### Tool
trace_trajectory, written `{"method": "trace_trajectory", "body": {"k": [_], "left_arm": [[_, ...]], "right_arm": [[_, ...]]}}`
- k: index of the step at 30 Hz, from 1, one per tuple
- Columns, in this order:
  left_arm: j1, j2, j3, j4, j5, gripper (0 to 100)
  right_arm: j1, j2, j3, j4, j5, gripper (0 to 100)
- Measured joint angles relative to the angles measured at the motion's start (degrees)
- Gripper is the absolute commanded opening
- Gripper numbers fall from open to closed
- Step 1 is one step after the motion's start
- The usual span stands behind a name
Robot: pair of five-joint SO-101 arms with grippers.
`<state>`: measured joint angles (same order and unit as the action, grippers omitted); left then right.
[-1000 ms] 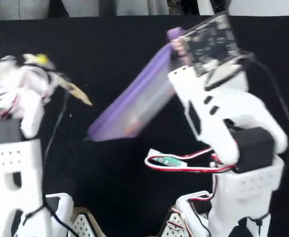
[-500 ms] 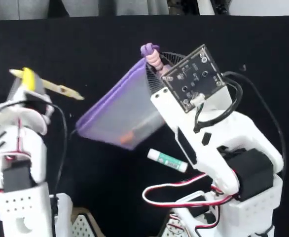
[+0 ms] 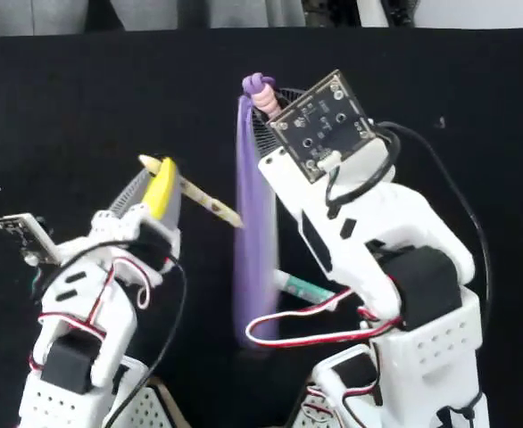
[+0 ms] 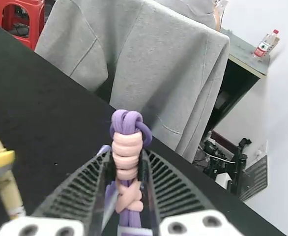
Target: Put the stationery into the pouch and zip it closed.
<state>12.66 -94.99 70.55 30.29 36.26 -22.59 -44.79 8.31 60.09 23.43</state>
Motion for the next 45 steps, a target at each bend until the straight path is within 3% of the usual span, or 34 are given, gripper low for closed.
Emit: {"method": "trace_trajectory", "body": {"k": [9, 21, 37, 45], "left_arm": [[1.3, -9.5, 0.6, 3.4, -2.9, 3], [-11.2, -9.6, -2.0, 3.6, -2.9, 3], [-11.6, -9.6, -2.1, 3.6, -3.0, 3], [-11.6, -9.5, -2.1, 5.9, -3.0, 3]], "right_arm": [[5.1, 0.0, 5.3, -7.3, 1.1, 1.1], [5.4, 0.0, 5.3, -7.4, 3.5, 1.1], [1.8, 0.1, 10.7, -14.1, 4.6, 1.1], [1.9, 0.0, 12.7, -22.2, 10.9, 1.1]]}}
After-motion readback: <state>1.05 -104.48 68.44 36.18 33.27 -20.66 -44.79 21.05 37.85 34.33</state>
